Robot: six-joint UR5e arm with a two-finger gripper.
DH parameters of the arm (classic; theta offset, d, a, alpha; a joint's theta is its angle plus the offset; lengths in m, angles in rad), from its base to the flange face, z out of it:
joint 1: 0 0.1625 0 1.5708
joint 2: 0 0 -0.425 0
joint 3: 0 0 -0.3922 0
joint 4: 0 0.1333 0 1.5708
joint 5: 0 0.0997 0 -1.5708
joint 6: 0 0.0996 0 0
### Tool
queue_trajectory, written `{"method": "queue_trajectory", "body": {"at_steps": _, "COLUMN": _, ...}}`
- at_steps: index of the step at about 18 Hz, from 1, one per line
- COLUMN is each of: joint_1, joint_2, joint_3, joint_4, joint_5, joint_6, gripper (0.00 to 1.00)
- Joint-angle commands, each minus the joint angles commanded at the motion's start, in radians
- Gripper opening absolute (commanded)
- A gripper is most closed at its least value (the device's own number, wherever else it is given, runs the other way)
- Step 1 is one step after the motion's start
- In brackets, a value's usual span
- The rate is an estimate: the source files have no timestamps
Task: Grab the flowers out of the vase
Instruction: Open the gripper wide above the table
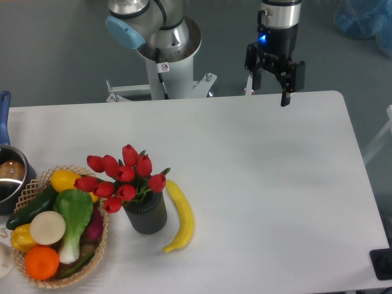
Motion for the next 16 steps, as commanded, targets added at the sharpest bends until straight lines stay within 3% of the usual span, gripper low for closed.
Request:
{"method": "queue_trajectory", "body": {"at_steps": 10, "joint_1": -0.011, "joint_2": -0.002, "joint_3": -0.015, "joint_4": 0.0, "joint_5": -0.026, "joint_6": -0.008, "gripper": 1.0}}
{"method": "queue_trajectory", "body": {"at_steps": 13, "joint_1": -0.005, "joint_2": -0.002, "joint_3": -0.043, "joint_4": 0.011, "joint_5": -0.116, "joint_6": -0.122, "gripper": 1.0}}
{"method": "queue_trajectory", "body": {"at_steps": 16, "joint_1": -0.008, "joint_2": -0.006, "joint_3": -0.035, "joint_4": 0.012, "joint_5": -0.138, "joint_6": -0.17, "gripper": 1.0}}
